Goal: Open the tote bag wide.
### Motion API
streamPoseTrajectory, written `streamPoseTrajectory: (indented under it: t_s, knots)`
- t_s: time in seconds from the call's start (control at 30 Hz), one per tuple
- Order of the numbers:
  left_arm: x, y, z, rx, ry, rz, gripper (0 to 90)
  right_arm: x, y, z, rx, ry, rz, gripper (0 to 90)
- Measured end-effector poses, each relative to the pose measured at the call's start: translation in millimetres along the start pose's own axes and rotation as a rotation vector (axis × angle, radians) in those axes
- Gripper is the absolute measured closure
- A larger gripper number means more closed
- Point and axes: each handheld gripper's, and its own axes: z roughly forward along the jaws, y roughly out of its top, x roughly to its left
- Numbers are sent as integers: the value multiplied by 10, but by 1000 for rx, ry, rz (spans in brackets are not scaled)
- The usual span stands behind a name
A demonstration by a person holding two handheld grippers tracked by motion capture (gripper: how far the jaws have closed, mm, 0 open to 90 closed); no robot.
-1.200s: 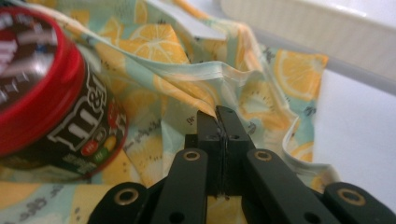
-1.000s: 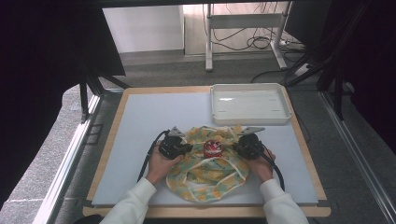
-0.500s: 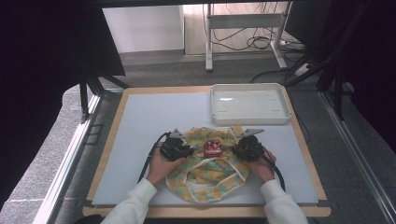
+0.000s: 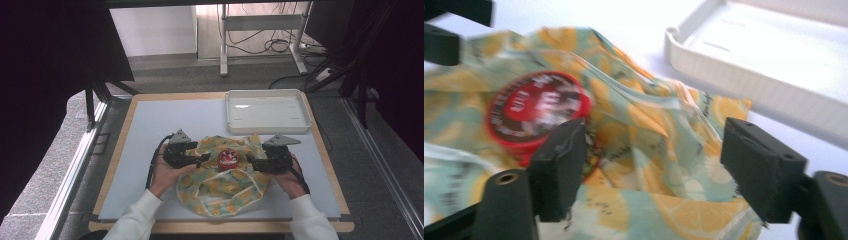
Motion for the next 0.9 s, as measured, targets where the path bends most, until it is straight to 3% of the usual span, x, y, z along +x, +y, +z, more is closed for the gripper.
streamPoseTrajectory:
  t_s: [0.07,0.13,0.23,0.33,0.47,0.57,0.9]
  knots:
    - [-5,14,-39,-14,3,3,347,21,21,-62,-17,24,-9,331]
    - [-11,25,-68,-16,-21,14,485,61,46,-129,-33,40,-19,416]
    - [-32,34,-81,-14,-59,18,693,124,81,-211,-42,112,-36,603]
    - [-73,41,-46,12,-89,33,812,208,92,-229,-29,170,-52,747]
    - [-119,46,46,57,-87,66,858,348,87,-158,21,229,-96,841]
    - [-102,52,119,75,-87,59,862,406,60,-76,56,251,-112,868]
    - [37,22,549,169,-50,25,871,425,-99,171,161,233,-119,892]
